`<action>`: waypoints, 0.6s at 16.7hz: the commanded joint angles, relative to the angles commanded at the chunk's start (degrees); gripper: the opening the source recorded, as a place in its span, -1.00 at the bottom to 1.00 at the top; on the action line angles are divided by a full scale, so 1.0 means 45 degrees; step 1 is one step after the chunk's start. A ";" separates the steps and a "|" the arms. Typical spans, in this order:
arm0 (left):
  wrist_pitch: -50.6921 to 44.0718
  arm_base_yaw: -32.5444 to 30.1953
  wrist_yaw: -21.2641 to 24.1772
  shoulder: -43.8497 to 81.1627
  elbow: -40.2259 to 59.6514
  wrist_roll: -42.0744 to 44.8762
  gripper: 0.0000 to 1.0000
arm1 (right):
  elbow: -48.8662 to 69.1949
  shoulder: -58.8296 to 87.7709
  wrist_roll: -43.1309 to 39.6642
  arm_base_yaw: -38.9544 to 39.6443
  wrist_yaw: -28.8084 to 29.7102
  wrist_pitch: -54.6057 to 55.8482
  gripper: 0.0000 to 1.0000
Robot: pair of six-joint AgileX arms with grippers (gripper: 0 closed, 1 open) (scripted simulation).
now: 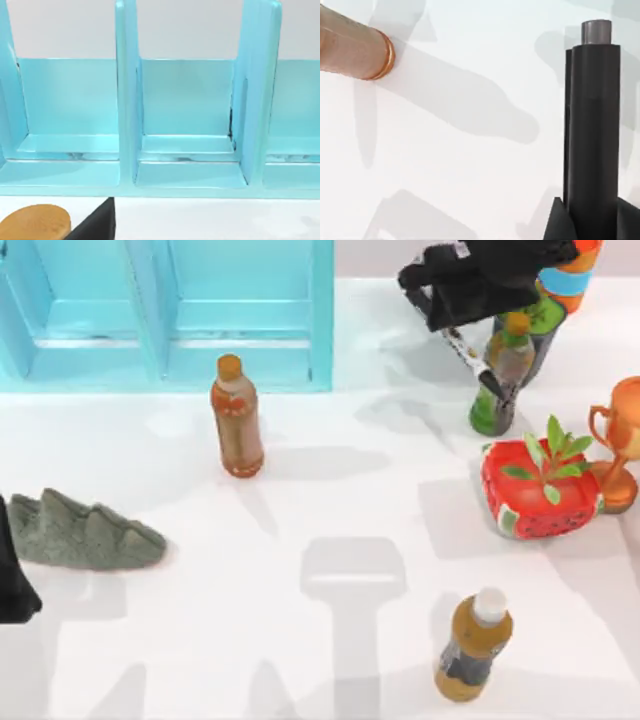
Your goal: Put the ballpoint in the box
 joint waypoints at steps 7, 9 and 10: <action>0.0000 0.0000 0.0000 0.0000 0.0000 0.0000 1.00 | -0.9556 -0.6016 0.6768 -0.7260 0.0323 0.5241 -1.00; 0.0000 0.0000 0.0000 0.0000 0.0000 0.0000 1.00 | -1.2021 -0.7521 0.8521 -0.9113 0.0366 0.6721 -1.00; 0.0000 0.0000 0.0000 0.0000 0.0000 0.0000 1.00 | -1.3142 -0.8196 0.9321 -0.9962 0.0396 0.7432 -1.00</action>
